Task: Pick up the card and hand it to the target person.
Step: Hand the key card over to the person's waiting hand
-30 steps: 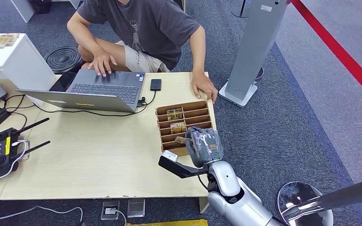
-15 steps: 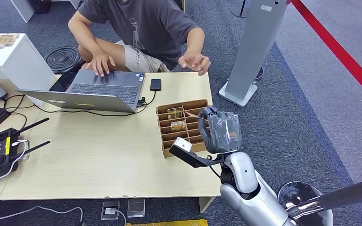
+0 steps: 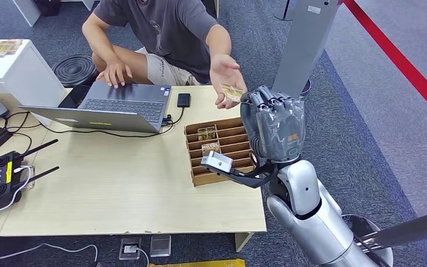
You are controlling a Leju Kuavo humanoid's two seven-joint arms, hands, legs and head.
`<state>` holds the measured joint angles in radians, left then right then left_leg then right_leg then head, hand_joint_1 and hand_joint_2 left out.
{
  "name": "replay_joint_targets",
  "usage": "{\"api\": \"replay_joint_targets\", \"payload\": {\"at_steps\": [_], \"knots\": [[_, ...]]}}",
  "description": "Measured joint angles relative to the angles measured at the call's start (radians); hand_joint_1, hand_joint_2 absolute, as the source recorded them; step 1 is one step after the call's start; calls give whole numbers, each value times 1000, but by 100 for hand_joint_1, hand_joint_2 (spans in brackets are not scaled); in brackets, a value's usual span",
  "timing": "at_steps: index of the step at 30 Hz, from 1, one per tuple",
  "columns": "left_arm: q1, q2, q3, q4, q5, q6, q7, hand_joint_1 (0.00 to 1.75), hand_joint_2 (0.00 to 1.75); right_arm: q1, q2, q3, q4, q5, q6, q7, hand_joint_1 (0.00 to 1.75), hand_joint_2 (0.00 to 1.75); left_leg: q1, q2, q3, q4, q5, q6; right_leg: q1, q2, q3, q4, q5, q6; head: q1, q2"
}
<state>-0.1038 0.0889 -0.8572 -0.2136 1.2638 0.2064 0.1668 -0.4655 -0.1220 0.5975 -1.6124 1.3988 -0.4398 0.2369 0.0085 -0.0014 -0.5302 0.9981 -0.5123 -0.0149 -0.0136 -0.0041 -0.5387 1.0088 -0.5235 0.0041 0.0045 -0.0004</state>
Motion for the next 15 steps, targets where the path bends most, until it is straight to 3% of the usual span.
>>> {"api": "replay_joint_targets", "payload": {"at_steps": [1,2,3,5,6,8,15], "knots": [[0,0,0,0,0,0,0,0,0,-2,0,0,0,1,0,0,167,175,0,0,0,0,0,0,0,0,0,0,0,0,0,0],[0,0,0,0,0,1,0,0,0,-4,0,0,1,1,1,0,151,175,0,0,0,0,0,0,0,0,0,0,0,0,0,0],[0,0,0,0,0,1,0,0,0,-6,-1,1,3,0,2,0,119,175,0,0,0,0,0,0,0,0,0,0,0,0,0,0],[0,0,0,0,0,1,0,0,0,-9,-1,2,9,-3,15,0,38,175,0,0,0,0,0,0,0,0,0,0,0,0,0,0],[0,0,0,0,0,1,0,0,0,-11,-1,3,14,-8,29,-1,11,175,0,0,0,0,0,0,0,0,0,0,0,0,0,0],[0,0,0,0,0,1,0,0,0,-16,-1,6,25,-19,64,-5,0,175,0,0,0,0,0,0,0,0,0,0,0,0,0,0],[0,0,0,0,2,1,0,0,0,-24,-1,23,64,-57,137,-18,0,175,0,0,-1,0,0,0,0,0,0,0,0,0,0,0]]}}
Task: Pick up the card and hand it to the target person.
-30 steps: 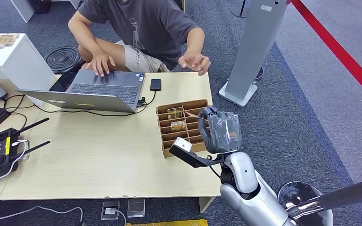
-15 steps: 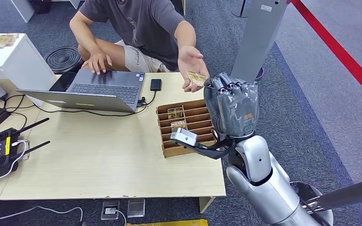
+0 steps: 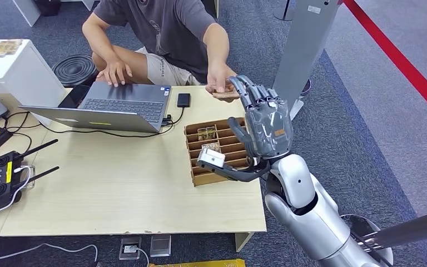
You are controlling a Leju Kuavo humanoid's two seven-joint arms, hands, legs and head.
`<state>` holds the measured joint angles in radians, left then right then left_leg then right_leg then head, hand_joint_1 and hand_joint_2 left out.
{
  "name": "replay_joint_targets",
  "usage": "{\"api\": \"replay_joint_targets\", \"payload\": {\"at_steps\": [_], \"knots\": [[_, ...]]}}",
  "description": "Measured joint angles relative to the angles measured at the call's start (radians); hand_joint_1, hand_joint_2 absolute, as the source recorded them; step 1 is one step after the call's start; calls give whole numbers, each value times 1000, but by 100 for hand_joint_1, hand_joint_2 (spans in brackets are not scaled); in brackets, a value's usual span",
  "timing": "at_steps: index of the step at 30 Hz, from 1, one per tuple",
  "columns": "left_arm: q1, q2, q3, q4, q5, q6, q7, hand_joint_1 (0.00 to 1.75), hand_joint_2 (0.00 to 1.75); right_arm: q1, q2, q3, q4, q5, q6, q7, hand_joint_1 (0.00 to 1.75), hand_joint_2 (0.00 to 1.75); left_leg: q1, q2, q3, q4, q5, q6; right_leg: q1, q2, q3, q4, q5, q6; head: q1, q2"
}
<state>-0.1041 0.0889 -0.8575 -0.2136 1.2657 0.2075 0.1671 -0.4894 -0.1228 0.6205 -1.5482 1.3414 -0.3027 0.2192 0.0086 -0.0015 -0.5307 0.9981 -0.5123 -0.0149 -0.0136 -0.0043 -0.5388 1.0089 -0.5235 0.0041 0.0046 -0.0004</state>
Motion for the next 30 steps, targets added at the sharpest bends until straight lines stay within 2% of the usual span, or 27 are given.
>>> {"api": "replay_joint_targets", "payload": {"at_steps": [12,16,19,24,30], "knots": [[0,0,0,0,11,6,4,0,0,1,0,20,37,-42,5,-6,0,175,0,0,0,0,0,0,0,0,0,0,0,0,0,0],[0,0,0,0,15,11,4,0,0,2,0,21,42,-101,6,-26,0,175,0,0,0,0,0,0,0,0,0,0,0,0,0,0],[0,0,0,0,19,14,5,0,0,5,2,23,46,-239,47,-71,0,175,0,0,0,0,0,0,0,0,0,0,0,0,0,0],[0,0,0,0,27,18,5,0,0,19,15,36,59,-589,178,-166,0,175,0,0,0,0,0,0,0,0,0,0,0,0,0,0],[0,0,1,0,32,23,5,0,0,44,30,61,93,-844,246,-217,0,175,0,0,0,0,0,0,0,0,0,0,0,0,0,0]]}}
